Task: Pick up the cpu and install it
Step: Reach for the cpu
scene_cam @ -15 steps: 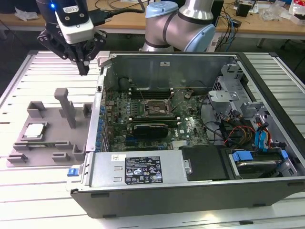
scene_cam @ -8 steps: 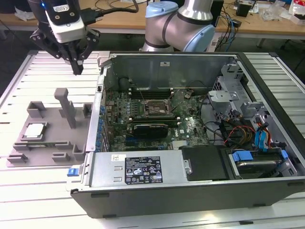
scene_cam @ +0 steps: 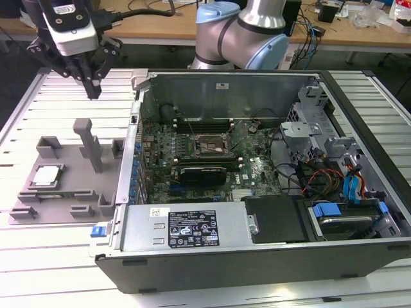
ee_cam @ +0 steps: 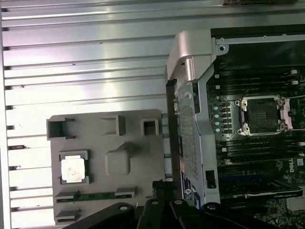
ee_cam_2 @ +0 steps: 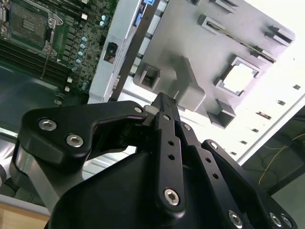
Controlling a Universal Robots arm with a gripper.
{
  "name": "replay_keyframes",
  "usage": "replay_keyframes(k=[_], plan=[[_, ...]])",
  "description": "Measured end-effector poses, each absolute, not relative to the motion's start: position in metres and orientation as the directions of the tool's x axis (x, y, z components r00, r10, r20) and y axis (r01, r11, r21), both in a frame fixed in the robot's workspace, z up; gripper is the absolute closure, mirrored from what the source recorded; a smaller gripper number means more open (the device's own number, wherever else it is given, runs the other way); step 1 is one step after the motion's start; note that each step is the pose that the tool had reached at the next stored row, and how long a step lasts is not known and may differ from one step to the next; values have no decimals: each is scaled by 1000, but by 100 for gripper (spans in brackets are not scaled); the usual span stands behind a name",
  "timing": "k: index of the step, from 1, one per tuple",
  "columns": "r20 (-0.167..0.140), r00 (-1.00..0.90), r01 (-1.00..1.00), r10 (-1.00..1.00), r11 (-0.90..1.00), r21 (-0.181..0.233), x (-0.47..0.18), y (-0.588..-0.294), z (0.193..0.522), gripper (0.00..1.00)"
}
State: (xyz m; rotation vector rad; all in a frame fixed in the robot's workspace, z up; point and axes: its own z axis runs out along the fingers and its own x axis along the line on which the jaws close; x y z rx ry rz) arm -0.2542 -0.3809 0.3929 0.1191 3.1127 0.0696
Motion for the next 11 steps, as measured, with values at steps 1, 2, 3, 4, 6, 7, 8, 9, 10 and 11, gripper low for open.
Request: replay_keyframes(k=[1, 2, 3, 4, 6, 7, 8, 9, 10, 11], plan=[[-24, -997, 76, 77, 996, 46, -257, -380, 393, 89], [-24, -997, 76, 77, 996, 46, -260, -379, 393, 89], [-24, -997, 76, 77, 996, 46, -263, -378, 393, 89], [-24, -997, 76, 77, 996, 46, -267, -377, 393, 89], [-24, -997, 76, 77, 996, 46, -272, -375, 393, 89], [-24, -997, 76, 77, 996, 46, -273, -375, 393, 89], [-24, -997, 76, 77, 996, 46, -276, -374, 393, 89], [-24, -997, 76, 77, 996, 46, -277, -374, 393, 89], [-24, -997, 76, 77, 996, 46, -280, -373, 393, 89], [-24, -997, 76, 77, 996, 46, -282, -373, 393, 89]])
